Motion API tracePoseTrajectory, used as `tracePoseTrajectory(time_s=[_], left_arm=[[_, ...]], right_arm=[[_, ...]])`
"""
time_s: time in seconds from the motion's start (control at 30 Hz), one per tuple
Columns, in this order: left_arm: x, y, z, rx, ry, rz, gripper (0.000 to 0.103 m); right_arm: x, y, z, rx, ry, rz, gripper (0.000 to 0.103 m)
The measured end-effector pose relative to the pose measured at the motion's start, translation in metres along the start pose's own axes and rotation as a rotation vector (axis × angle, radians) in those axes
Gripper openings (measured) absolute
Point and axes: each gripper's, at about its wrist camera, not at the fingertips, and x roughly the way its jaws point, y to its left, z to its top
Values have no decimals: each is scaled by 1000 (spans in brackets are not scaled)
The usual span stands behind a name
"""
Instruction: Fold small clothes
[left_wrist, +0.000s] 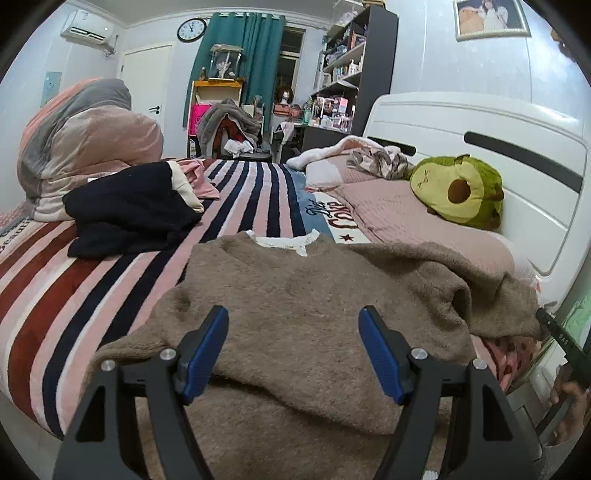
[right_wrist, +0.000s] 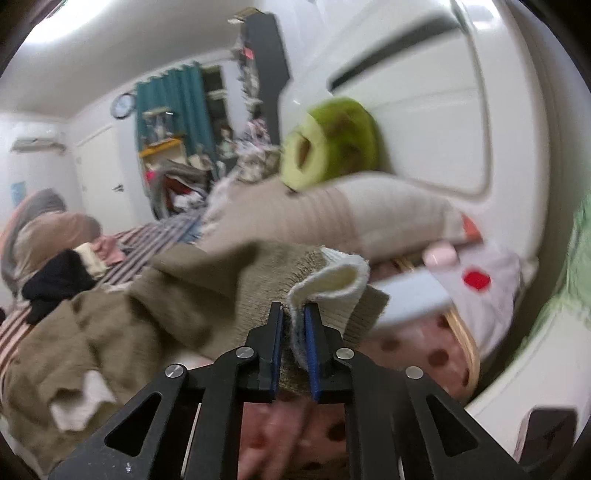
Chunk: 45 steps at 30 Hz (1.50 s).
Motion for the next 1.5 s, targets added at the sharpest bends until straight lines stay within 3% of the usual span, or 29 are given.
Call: tracePoseTrajectory(time_s=[0.23,0.37,0.43,0.53,0.57,0.63,0.67,0.77,0.9,1.07,1.13,1.2,1.3,1.37,1.43,1.47,1.5], left_arm=[[-28,31,-4,-61,-54,-3,69],[-55,58,-9,-98,-102,1,69],[-67,72,-12,-111,-120,-3,71],[-77,86,-16,-116,-122,-6,74],[-79,91,-18,-115,-122,-4,74],[-82,97,-21,-109,-120,6,74],[-82,99,-22,-107,-116,8,75],[-77,99,-26,-104,-99,10,76],[-65,92,-26,-108,-74,4,76],[-49,75,-22,-124,-40,3,76],[-40,65,-20,-109,-25,13,76],[-33,59,-19,-95,-11,18,76],[-21,49,-19,-76,14,14,76],[-16,42,-20,-61,24,7,76],[-15,39,-20,-51,26,5,76],[-14,37,-20,-49,27,4,76],[-14,38,-20,-49,26,1,76]], right_arm=[[-31,86,28,-106,-89,270,0],[-40,138,36,-175,-102,355,0],[-40,163,38,-219,-90,386,0],[-27,169,37,-191,-23,331,3],[-25,165,33,-168,-4,309,7],[-13,147,24,-113,41,221,42],[-14,141,18,-101,53,191,49],[3,117,-4,-56,140,115,56],[33,97,-39,-12,249,104,78],[47,92,-67,25,296,164,92],[49,97,-71,30,282,184,103],[50,103,-73,13,259,167,103],[51,103,-70,-10,200,41,102],[47,100,-65,-12,155,20,95],[43,98,-59,-40,127,-20,49],[44,98,-58,-49,120,-24,38],[44,98,-56,-51,116,-20,18]])
